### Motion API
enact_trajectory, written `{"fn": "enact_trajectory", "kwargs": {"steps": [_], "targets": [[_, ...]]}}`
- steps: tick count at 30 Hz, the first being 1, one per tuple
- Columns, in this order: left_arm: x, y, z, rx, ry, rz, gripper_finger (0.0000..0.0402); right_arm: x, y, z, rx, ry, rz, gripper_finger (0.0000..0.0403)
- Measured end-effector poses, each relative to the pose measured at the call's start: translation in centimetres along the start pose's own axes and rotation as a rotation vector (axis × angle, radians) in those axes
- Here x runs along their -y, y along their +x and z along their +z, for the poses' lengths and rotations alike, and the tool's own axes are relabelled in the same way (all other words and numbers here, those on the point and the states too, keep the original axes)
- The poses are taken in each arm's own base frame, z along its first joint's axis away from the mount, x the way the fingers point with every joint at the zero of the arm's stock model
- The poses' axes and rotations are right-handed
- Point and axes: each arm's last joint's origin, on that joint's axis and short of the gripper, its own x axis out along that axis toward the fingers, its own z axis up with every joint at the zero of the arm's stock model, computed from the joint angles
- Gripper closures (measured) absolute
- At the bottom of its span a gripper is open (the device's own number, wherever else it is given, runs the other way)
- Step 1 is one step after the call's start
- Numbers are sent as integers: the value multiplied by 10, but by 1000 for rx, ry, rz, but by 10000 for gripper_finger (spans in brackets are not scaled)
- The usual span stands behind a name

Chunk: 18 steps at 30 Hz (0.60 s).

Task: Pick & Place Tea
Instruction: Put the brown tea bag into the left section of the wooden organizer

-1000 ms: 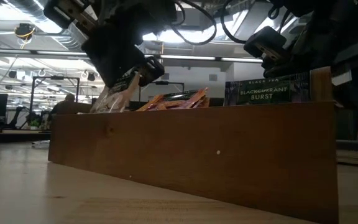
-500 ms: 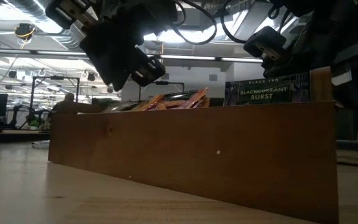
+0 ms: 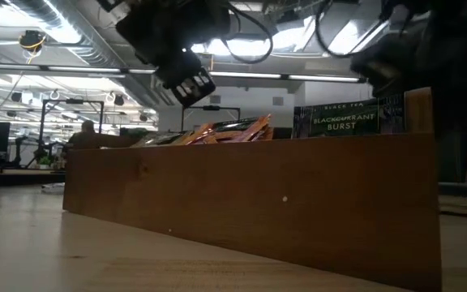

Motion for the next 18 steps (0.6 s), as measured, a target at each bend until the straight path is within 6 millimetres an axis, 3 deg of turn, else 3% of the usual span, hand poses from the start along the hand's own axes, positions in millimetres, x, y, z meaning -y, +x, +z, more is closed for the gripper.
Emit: {"fn": "enact_trajectory", "kwargs": {"steps": [8,18], "targets": [[-16,-10,5,122,-54,35,286,14,-38,-5,-102,40,19,366],[-27,-23,30,370,-147,73,286,21,-25,-20,-145,52,-121,366]]}}
